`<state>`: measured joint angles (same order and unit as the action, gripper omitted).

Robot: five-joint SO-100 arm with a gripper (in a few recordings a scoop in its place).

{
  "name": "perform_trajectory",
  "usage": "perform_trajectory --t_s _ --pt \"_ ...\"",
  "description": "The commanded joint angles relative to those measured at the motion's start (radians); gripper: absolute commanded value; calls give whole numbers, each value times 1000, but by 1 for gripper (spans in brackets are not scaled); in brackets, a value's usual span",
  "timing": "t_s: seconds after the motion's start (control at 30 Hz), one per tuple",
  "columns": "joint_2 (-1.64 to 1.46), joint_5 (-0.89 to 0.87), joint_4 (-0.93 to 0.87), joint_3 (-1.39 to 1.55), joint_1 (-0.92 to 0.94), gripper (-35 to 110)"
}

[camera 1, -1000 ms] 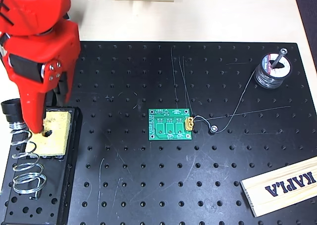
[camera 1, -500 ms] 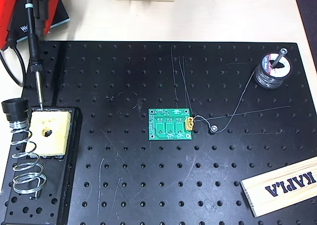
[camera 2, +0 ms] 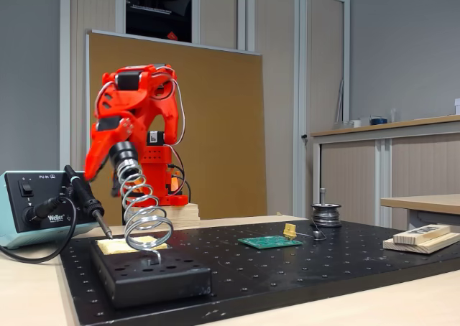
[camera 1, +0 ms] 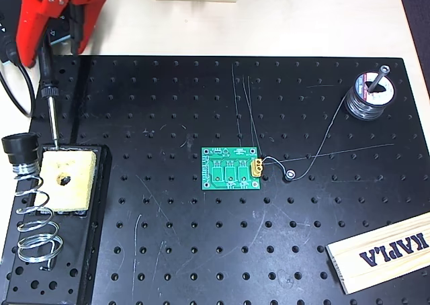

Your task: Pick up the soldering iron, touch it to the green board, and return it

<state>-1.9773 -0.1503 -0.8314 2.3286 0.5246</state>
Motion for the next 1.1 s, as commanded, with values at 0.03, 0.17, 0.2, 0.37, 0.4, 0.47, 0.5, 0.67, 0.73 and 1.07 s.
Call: perform_trajectory --t_s 0.03,0.17,0.2,0.37,0.4,0.47,0.5,0.67,0.73,1.07 --pt "-44 12 12 31 72 27" --pt "-20 17 32 34 132 23" --pt "-12 20 43 34 144 21" --pt "55 -31 91 15 187 0" --pt "66 -29 74 3 187 0" --pt "66 -21 37 -23 183 0" --pt "57 -20 12 -37 176 0" --pt "-15 -26 -143 -160 129 0" --pt "-28 -28 -198 -221 115 0" --pt "179 34 -414 -686 104 0"
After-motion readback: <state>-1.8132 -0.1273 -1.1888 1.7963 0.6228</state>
